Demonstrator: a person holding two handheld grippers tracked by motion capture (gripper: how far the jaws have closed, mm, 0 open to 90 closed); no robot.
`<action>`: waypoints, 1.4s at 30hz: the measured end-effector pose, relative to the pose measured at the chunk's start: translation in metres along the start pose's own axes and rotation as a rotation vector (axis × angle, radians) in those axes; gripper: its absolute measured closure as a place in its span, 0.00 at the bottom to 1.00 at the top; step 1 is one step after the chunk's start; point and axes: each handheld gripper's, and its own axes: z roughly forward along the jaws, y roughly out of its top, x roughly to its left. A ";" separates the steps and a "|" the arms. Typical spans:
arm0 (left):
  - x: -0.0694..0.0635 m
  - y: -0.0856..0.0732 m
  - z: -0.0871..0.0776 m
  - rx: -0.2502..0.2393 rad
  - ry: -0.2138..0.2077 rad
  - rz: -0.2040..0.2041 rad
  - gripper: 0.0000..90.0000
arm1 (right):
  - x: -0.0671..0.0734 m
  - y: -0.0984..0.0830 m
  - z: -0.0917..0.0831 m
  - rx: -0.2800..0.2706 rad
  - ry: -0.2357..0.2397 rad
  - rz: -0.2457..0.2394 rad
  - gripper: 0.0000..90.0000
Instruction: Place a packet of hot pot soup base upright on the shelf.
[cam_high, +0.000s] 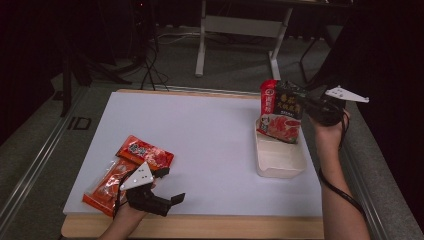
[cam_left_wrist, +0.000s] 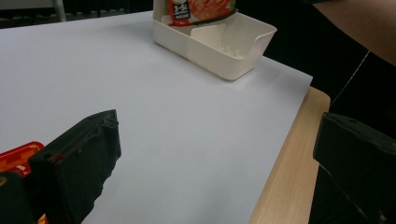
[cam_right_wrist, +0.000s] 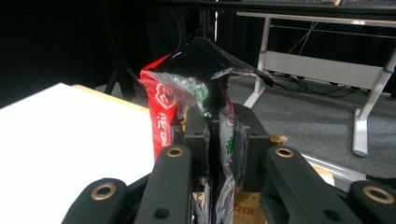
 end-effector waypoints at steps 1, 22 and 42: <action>0.000 0.000 0.000 0.000 -0.001 -0.002 0.01 | 0.000 -0.001 0.003 0.007 0.001 -0.001 0.87; 0.005 -0.003 0.002 0.005 -0.002 -0.013 0.01 | -0.003 -0.028 0.019 0.014 0.090 0.029 0.84; 0.004 -0.002 0.003 0.005 -0.001 0.008 0.01 | -0.016 -0.064 -0.004 0.020 0.052 0.069 0.83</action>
